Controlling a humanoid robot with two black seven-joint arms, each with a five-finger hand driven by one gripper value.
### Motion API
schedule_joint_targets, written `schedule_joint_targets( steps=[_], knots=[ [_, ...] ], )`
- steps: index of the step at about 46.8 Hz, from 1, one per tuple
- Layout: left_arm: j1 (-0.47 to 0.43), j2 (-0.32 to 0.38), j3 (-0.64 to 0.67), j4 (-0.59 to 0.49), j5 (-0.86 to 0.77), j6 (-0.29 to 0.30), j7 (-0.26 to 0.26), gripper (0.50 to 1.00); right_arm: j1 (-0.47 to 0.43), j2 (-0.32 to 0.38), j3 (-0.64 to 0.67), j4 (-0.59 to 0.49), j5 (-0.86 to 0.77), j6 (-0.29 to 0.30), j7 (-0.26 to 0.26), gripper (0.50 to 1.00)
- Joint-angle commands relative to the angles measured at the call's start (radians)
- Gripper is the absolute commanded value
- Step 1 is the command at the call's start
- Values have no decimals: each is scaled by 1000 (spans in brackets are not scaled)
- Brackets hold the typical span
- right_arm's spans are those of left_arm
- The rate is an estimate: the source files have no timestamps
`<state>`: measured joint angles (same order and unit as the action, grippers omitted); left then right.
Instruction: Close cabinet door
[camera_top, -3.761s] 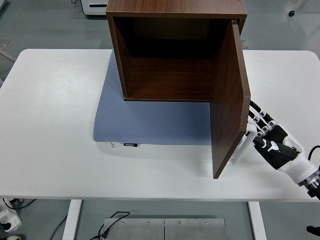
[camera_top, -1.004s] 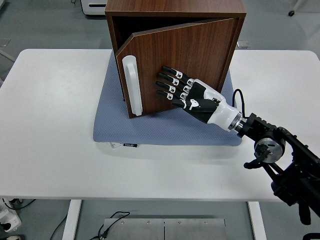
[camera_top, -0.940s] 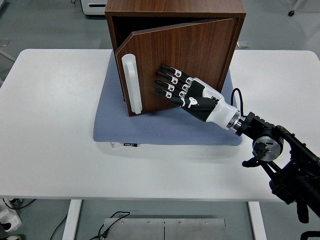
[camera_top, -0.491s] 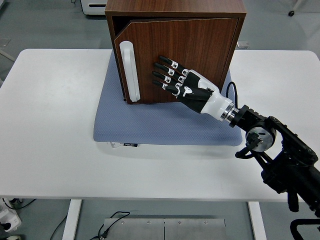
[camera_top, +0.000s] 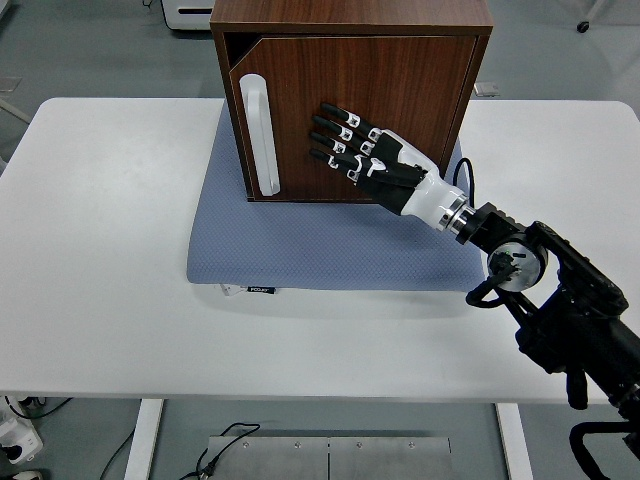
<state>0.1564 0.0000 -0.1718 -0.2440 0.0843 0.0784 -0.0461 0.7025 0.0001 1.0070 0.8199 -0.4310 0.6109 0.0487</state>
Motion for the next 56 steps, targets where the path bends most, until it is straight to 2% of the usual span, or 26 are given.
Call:
schedule_joint_targets(
  steps=[1,16,21,31,56],
  knots=[
    [0,0,0,0,0,0,0,1000,0,0,19,-10,0,0,0,1000],
    [0,0,0,0,0,0,0,1000,-3,0,53,-28,1,0,0,1000],
    [2,0,0,0,0,1,0,1000,-6,0,53,-28,1,-19,2,1000],
    [2,0,0,0,0,0,0,1000,-44,-9,45,16,0,0,0,1000],
    [-1,0,0,0,2,0,0,1000,-216,-212,51,278,-8,0,-1,1000]
  ],
)
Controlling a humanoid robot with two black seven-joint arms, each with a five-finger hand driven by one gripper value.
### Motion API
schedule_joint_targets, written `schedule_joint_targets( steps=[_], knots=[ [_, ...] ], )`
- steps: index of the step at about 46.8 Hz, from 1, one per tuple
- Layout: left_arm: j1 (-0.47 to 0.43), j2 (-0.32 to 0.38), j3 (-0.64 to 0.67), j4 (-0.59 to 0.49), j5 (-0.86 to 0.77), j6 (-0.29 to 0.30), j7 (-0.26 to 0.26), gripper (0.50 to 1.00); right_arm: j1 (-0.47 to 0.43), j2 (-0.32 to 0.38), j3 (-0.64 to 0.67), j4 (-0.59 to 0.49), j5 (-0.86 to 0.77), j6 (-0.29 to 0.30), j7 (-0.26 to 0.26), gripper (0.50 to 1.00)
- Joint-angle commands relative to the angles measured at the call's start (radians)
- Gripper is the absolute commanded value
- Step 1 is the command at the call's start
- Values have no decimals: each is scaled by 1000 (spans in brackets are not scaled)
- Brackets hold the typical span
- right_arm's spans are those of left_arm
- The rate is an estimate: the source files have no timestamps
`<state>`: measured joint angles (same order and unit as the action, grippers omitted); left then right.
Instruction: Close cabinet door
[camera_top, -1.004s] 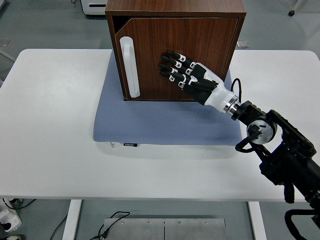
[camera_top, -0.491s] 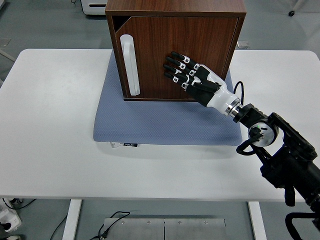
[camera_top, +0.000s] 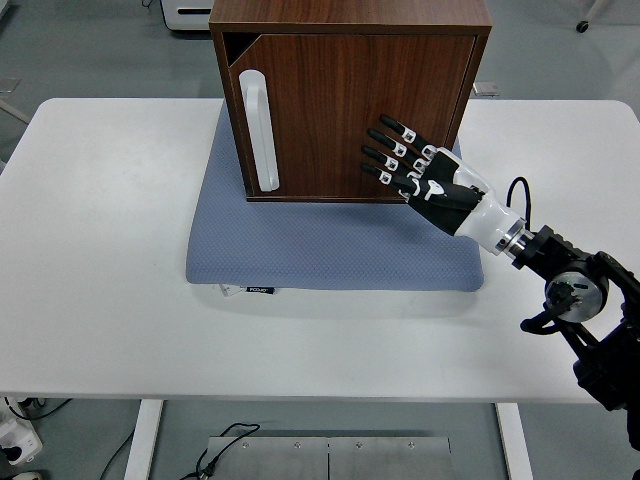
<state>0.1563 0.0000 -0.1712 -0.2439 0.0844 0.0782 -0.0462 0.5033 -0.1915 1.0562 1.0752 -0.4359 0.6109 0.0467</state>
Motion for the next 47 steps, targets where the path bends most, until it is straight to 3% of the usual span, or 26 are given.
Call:
schedule_joint_targets(
  steps=[1,27,42,47],
  knots=[
    [-1,0,-1,0,2,0,0,1000,-22,-29,2,32,-3,0,1,1000],
    [-4,0,1,0,0,0,0,1000,-199,-146,179,124,-3,0,-2,1000],
    [-4,0,-1,0,2,0,0,1000,-252,-128,364,106,6,0,1,1000],
    [-4,0,1,0,0,0,0,1000,-253,-86,393,74,6,0,5,1000]
  ],
)
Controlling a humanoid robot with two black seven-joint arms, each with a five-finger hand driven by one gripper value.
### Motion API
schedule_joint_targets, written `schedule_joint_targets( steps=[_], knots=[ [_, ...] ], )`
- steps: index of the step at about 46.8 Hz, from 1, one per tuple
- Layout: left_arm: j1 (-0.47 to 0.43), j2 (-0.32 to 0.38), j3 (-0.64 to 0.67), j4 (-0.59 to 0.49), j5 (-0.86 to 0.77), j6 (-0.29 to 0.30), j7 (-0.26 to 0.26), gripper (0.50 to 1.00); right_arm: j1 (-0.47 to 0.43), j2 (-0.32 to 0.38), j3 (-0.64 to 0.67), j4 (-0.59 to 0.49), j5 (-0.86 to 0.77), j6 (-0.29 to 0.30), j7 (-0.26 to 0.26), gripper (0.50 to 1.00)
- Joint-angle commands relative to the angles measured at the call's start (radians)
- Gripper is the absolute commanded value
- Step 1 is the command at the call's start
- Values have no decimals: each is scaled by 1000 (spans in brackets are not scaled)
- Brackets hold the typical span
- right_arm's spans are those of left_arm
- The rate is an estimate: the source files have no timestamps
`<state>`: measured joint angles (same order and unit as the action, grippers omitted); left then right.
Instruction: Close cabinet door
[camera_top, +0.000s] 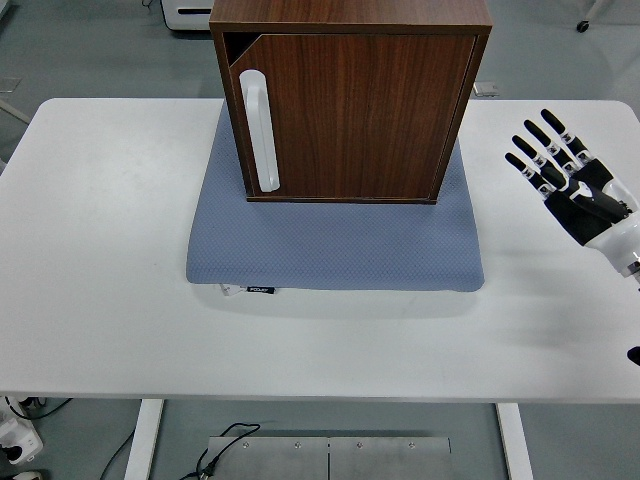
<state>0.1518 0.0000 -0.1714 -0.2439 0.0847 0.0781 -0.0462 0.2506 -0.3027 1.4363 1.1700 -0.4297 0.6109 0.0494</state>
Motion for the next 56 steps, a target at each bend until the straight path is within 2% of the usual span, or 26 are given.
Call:
schedule_joint_targets(
  steps=[1,12,28,38,56],
  knots=[
    [0,0,0,0,0,0,0,1000,-1,31,18,-30,-1,0,3,1000],
    [0,0,0,0,0,0,0,1000,16,117,82,-138,-1,0,6,1000],
    [2,0,0,0,0,0,0,1000,65,258,164,-240,0,-37,10,1000],
    [2,0,1,0,1,0,0,1000,71,303,194,-265,0,-37,21,1000],
    [2,0,0,0,0,-1,0,1000,75,303,199,-285,0,-37,21,1000]
  ],
)
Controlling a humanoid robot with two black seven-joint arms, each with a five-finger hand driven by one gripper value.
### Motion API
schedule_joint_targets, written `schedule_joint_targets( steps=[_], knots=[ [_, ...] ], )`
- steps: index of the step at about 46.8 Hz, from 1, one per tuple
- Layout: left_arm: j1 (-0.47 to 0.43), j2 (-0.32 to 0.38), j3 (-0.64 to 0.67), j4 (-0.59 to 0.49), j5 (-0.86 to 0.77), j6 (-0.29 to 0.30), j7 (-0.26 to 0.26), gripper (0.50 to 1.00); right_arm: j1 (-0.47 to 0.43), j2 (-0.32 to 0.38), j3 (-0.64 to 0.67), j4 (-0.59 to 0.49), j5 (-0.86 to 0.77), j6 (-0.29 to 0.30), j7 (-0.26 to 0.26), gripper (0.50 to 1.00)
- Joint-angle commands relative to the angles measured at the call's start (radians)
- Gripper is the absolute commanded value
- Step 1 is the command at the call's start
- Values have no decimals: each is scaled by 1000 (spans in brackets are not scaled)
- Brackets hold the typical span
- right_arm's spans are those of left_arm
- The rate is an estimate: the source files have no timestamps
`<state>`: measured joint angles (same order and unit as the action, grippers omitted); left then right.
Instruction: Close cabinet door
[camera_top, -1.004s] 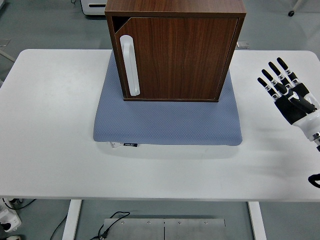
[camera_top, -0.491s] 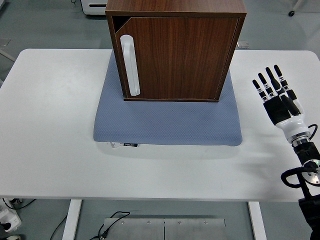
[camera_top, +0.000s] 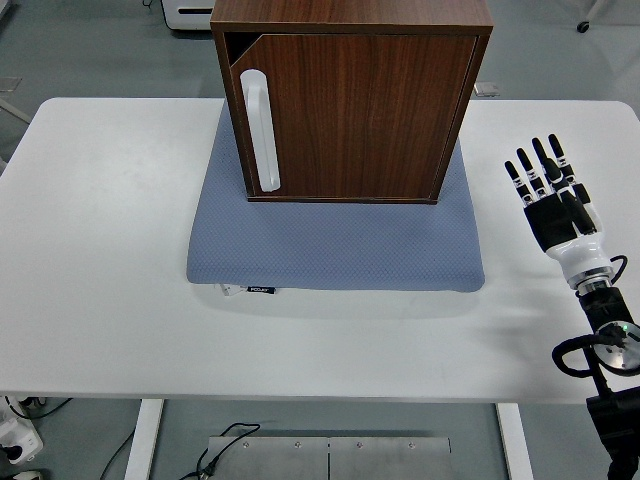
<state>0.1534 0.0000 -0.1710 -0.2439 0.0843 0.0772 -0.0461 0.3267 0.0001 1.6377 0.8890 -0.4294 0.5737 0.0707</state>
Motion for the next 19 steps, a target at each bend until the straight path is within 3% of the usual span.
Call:
schedule_joint_targets(
  steps=[1,19],
  knots=[
    [0,0,1,0,0,0,0,1000,-3,0,-3,-8,0,0,0,1000],
    [0,0,1,0,0,0,0,1000,0,0,-16,-73,0,-17,-2,1000]
  ],
)
